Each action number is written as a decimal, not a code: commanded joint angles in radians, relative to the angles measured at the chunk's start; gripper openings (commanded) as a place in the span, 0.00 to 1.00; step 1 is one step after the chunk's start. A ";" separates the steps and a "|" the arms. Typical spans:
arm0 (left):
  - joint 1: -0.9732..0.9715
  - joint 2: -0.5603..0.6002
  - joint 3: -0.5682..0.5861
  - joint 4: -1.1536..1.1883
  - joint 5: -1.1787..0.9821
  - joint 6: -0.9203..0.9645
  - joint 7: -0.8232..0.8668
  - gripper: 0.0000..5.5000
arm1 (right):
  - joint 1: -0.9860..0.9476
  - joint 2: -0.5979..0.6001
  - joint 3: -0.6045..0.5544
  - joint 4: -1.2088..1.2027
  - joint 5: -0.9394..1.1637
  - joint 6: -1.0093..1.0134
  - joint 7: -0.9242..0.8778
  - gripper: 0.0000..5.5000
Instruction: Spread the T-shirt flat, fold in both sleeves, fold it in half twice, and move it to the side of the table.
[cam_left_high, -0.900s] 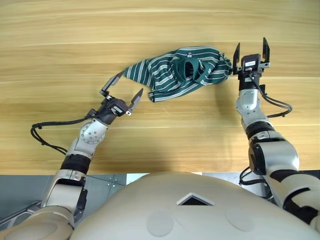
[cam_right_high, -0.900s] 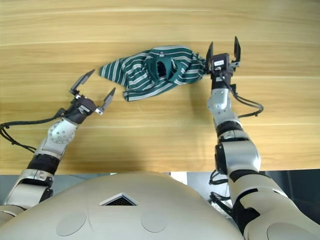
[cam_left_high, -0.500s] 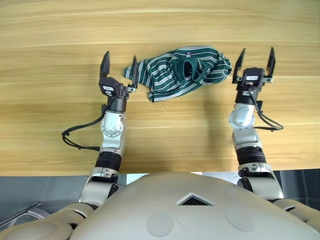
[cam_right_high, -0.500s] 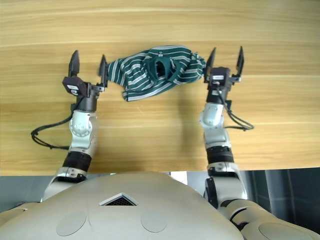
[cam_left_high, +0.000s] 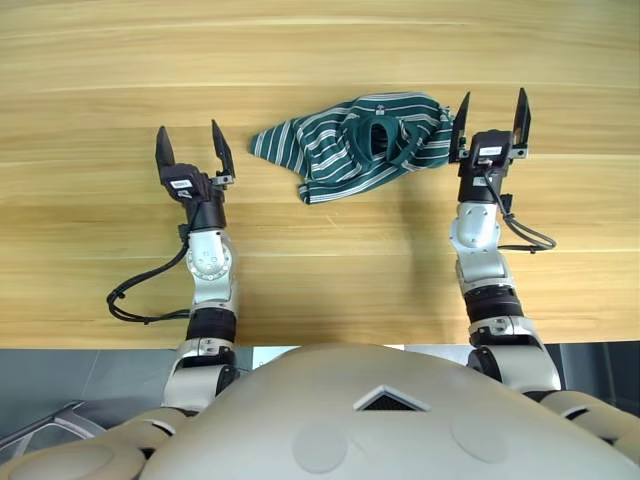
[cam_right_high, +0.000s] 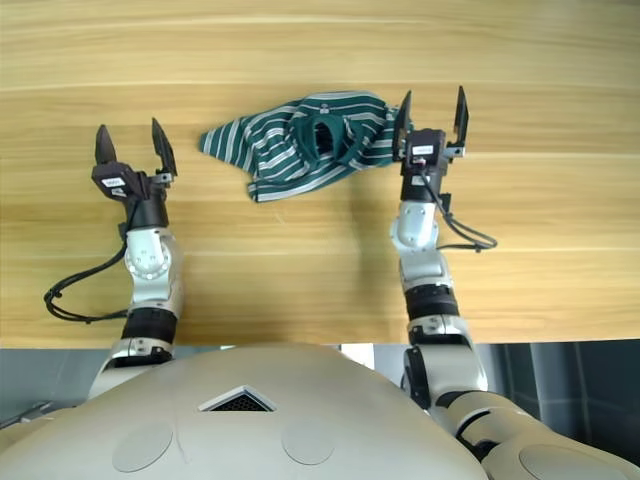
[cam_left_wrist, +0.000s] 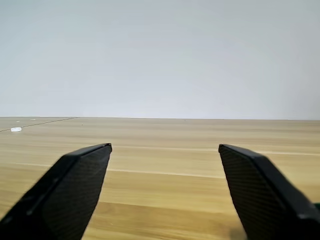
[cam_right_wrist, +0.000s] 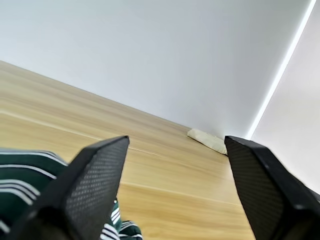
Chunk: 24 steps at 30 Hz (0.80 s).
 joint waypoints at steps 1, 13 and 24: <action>-0.040 0.002 0.010 0.060 0.008 -0.007 -0.005 0.73 | -0.026 -0.003 0.000 0.037 -0.009 -0.011 0.002 0.64; -0.066 0.000 0.008 0.108 0.033 -0.025 -0.005 0.72 | -0.031 0.002 0.012 0.047 -0.038 -0.029 -0.009 0.59; -0.068 -0.004 0.000 0.122 0.045 -0.032 0.000 0.72 | -0.026 -0.014 0.003 0.039 -0.066 -0.030 -0.028 0.59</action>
